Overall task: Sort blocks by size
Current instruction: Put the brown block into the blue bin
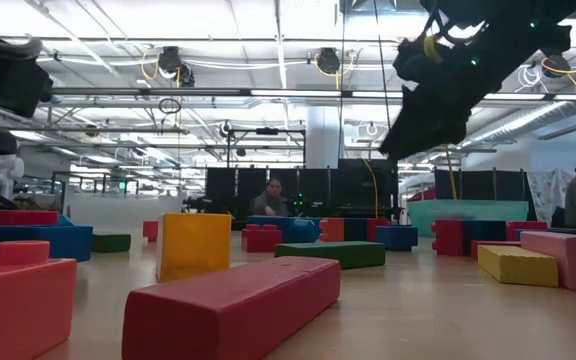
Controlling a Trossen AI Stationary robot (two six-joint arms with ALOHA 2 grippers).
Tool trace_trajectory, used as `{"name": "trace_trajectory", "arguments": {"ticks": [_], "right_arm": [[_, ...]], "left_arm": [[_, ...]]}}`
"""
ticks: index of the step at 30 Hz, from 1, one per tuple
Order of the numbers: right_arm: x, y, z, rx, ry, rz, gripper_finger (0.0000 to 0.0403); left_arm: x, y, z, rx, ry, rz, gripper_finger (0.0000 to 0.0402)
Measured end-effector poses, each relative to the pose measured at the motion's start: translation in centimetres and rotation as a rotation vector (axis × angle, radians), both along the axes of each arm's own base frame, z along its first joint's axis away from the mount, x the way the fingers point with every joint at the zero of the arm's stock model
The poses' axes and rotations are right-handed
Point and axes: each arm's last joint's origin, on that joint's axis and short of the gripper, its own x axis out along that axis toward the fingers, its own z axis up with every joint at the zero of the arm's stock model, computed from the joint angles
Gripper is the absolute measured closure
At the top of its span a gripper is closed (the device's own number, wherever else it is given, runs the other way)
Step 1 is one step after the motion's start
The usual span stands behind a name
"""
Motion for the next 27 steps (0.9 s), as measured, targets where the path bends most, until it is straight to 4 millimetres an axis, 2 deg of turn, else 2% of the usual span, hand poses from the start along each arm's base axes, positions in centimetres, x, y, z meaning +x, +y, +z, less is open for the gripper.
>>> {"name": "trace_trajectory", "arguments": {"ticks": [8,13,19,27], "right_arm": [[-0.1,0.5,0.0,-0.037,0.017,0.048,0.0197],[0.3,1.5,0.5,-0.119,-0.016,0.161,0.0197],[0.5,2.6,0.9,-0.207,-0.025,0.276,0.0197],[0.8,3.4,1.4,-0.285,-0.057,0.445,0.0197]], "left_arm": [[0.5,1.0,0.8,0.006,-0.045,-0.026,0.0293],[1.2,2.5,3.0,0.001,-0.137,-0.056,0.0293],[2.3,5.2,5.1,-0.004,-0.215,-0.096,0.0293],[4.9,9.2,5.8,-0.051,-0.296,-0.163,0.0293]]}}
